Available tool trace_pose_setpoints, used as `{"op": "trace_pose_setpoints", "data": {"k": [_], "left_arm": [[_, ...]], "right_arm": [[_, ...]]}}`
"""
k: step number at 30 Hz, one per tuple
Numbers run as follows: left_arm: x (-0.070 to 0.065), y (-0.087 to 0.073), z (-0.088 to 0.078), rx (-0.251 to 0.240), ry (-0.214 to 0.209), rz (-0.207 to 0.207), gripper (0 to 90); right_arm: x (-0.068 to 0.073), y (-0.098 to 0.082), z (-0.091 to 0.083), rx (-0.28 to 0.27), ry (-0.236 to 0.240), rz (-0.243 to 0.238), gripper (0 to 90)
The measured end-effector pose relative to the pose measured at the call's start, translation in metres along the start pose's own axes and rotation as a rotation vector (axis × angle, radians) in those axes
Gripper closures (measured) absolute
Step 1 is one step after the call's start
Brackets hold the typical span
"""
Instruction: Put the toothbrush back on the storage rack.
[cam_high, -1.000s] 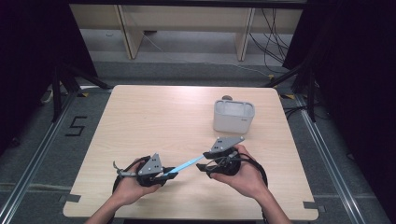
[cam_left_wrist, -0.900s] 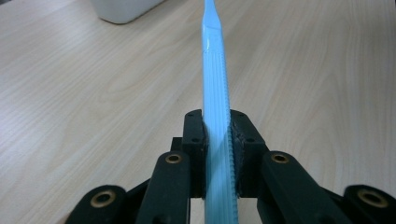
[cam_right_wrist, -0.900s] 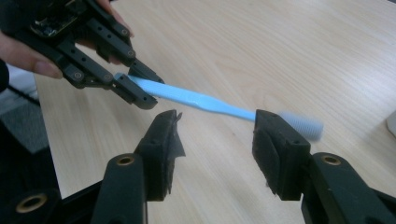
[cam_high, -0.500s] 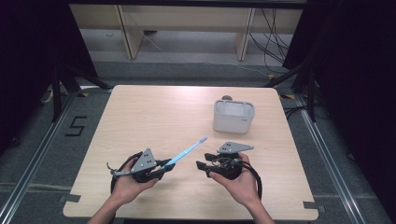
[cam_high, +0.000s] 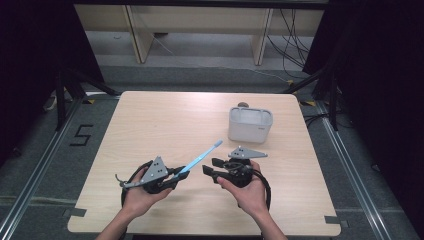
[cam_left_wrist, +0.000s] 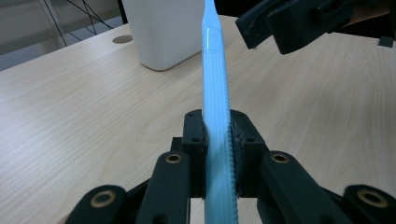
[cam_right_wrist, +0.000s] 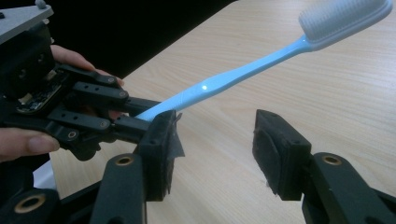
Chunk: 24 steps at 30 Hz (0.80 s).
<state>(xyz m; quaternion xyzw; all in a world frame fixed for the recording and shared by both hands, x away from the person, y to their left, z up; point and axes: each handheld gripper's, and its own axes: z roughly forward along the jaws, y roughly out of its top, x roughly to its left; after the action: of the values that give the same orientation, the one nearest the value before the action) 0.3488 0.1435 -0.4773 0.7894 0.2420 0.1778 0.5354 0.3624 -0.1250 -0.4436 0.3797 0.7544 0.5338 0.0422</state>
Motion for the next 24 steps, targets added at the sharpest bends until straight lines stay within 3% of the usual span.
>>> {"op": "trace_pose_setpoints", "data": {"k": [4, 7, 10, 12, 13, 15, 16, 24], "left_arm": [[-0.001, 0.000, 0.002, -0.005, -0.005, 0.000, 77.9], [-0.002, -0.001, 0.003, -0.003, -0.011, -0.001, 77.9], [-0.002, -0.001, 0.004, -0.002, -0.012, -0.001, 77.9], [-0.002, -0.001, 0.004, -0.006, -0.009, -0.006, 77.9], [-0.002, -0.002, 0.006, -0.018, -0.016, -0.011, 77.9], [-0.003, -0.001, 0.006, -0.006, -0.014, 0.000, 77.9], [-0.004, -0.001, 0.007, -0.008, -0.016, -0.003, 77.9], [-0.005, -0.001, 0.008, -0.020, -0.008, -0.015, 77.9]], "right_arm": [[0.000, 0.002, 0.006, -0.014, -0.010, 0.003, 50.4], [0.001, 0.004, 0.009, -0.027, -0.017, 0.031, 50.2], [0.000, 0.005, 0.011, -0.035, -0.021, 0.027, 50.3], [-0.002, 0.006, 0.013, -0.060, -0.041, 0.001, 49.9], [0.000, 0.007, 0.012, -0.038, -0.031, 0.041, 49.9], [-0.002, 0.008, 0.014, -0.042, -0.033, 0.032, 49.8], [0.000, 0.008, 0.014, -0.039, -0.036, 0.058, 49.7], [-0.001, 0.010, 0.017, -0.064, -0.040, 0.061, 50.1]]}}
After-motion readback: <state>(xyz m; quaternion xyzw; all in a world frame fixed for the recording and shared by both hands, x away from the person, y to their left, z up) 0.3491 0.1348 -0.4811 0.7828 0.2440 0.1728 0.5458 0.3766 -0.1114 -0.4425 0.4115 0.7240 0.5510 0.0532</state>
